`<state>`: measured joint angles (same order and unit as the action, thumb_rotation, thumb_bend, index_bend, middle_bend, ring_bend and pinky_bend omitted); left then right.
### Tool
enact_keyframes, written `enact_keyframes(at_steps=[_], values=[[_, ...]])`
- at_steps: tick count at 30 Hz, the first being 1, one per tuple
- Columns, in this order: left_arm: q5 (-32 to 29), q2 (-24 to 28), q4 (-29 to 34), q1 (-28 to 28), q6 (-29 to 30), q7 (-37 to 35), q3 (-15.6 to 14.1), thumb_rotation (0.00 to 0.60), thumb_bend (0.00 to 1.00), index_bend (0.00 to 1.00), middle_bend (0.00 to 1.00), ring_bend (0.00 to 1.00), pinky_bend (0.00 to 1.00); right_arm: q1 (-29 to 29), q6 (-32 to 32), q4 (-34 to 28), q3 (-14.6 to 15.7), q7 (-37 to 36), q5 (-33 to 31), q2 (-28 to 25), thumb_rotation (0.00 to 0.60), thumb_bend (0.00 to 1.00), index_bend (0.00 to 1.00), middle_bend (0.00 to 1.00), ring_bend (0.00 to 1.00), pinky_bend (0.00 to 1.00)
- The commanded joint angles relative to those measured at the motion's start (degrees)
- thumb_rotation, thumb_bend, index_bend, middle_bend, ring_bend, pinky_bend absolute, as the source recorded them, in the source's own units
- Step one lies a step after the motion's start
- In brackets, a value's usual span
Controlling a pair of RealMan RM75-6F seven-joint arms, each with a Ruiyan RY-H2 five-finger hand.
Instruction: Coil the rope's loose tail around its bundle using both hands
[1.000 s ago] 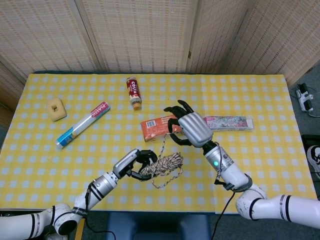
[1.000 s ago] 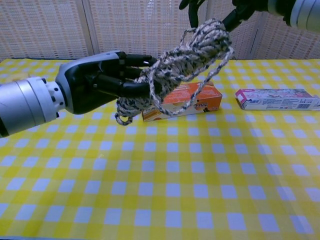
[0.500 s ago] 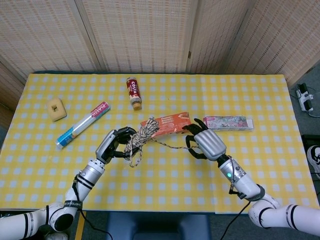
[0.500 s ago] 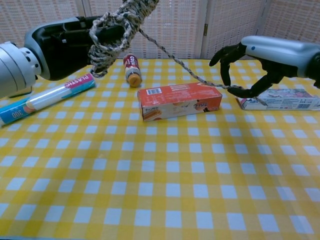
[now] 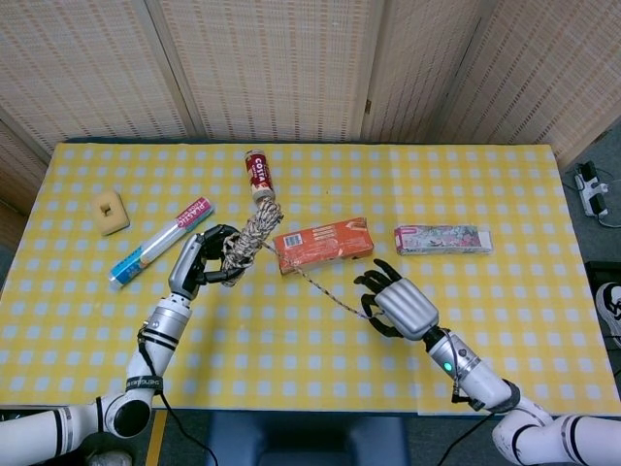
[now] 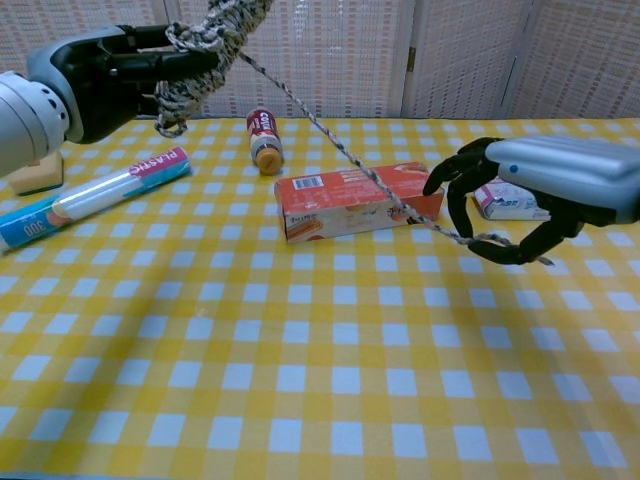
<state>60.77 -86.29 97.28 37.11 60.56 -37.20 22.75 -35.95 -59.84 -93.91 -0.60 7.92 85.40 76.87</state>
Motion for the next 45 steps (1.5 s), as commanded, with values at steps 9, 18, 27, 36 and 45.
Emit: enact_keyframes(at_steps=[9,18,27,36,45], values=[[-3.3,-1.6,-2.6,0.0,2.1,7.8,1.0,0.6,0.61,0.75,0.76,0.74,0.81,0.2,1.3,-6.3,3.4,5.3,5.4,-1.7,0.6,0.52,0.69,0.25,0.17,0.0],[0.6,-3.6,-7.0,0.1,5.5,19.6,-3.5,0.6,0.61,0.75,0.76,0.74,0.81,-1.9,-1.6,-13.6,-2.5,12.9,7.7,-4.3,0.6,0.52,0.69,0.29,0.23,0.0],[3.3,-4.6,-7.0,-0.2,4.3,25.1,-7.1,0.6,0.61,0.75,0.76,0.73,0.81,-6.7,0.4,-16.0,-10.4,17.0,2.9,-1.9,0.6,0.52,0.7,0.29,0.23,0.0],[6.9,-3.1,-3.8,0.2,-0.4,24.2,-9.8,0.6,0.61,0.75,0.76,0.73,0.81,-11.0,1.4,-13.9,-16.4,20.4,-4.6,2.2,0.6,0.52,0.7,0.27,0.22,0.0],[17.2,0.8,-1.2,1.6,-7.2,7.1,-11.4,0.6,0.61,0.75,0.76,0.73,0.79,-12.4,-0.2,-9.8,-19.5,19.4,-10.8,4.0,0.6,0.52,0.71,0.27,0.22,0.0]])
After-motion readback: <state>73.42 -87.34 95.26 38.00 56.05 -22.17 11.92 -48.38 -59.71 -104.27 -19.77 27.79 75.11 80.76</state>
